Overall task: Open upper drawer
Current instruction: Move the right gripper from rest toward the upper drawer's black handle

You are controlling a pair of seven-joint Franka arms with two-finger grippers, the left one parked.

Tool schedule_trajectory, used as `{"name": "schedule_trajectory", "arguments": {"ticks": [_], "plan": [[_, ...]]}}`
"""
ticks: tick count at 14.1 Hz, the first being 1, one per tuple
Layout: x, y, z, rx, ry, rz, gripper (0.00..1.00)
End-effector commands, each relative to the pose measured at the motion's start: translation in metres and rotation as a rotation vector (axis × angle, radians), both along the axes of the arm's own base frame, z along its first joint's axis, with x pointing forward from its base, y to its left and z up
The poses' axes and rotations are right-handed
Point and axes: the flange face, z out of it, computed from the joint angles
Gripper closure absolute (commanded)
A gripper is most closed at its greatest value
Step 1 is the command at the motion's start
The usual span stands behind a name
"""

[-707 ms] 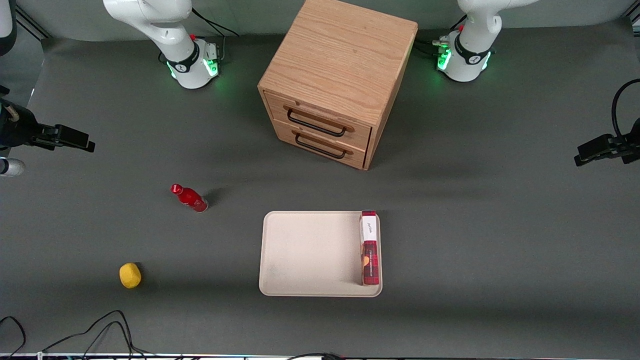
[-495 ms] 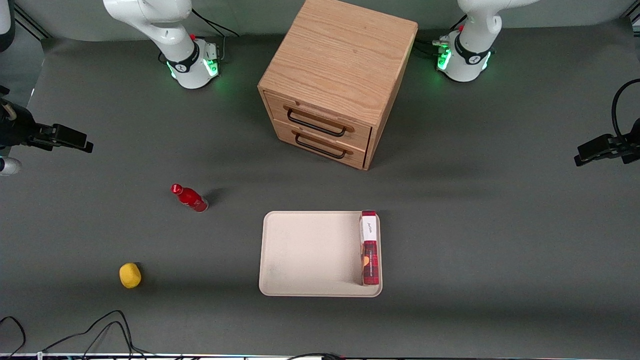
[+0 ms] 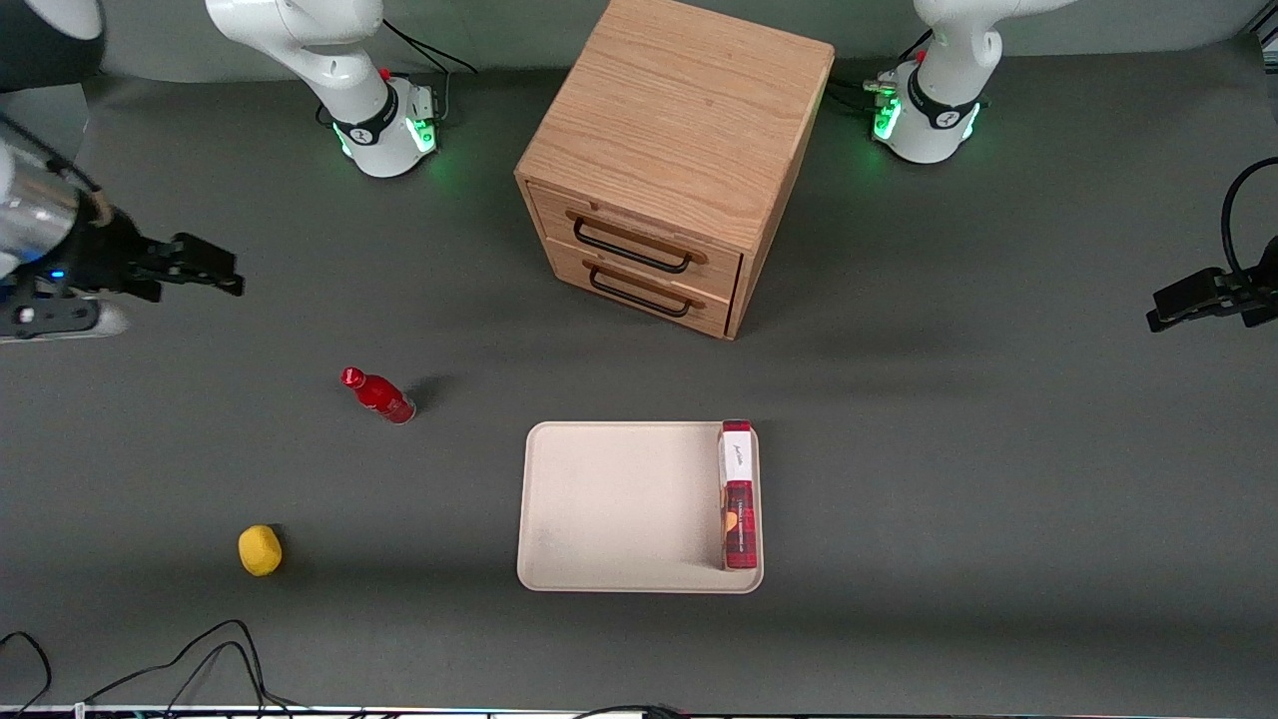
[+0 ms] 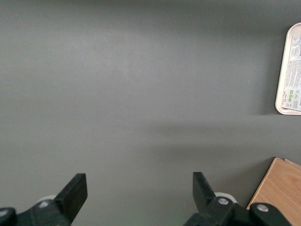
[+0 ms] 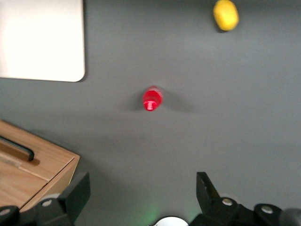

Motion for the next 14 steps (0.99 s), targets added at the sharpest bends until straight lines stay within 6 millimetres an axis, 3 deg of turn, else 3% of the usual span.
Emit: {"name": "schedule_trajectory", "arguments": {"ticks": [1,3,7,9,12,14], "plan": [[-0.003,0.046,-0.003,0.009,-0.008,0.058,0.00],[-0.005,0.081,-0.011,0.066,0.008,0.123,0.00],[-0.011,0.142,-0.046,0.136,0.099,0.247,0.00],[-0.021,0.182,-0.053,0.153,0.078,0.418,0.00],[-0.034,0.227,-0.067,0.158,0.092,0.521,0.00],[-0.030,0.248,-0.082,0.188,0.092,0.566,0.00]]}}
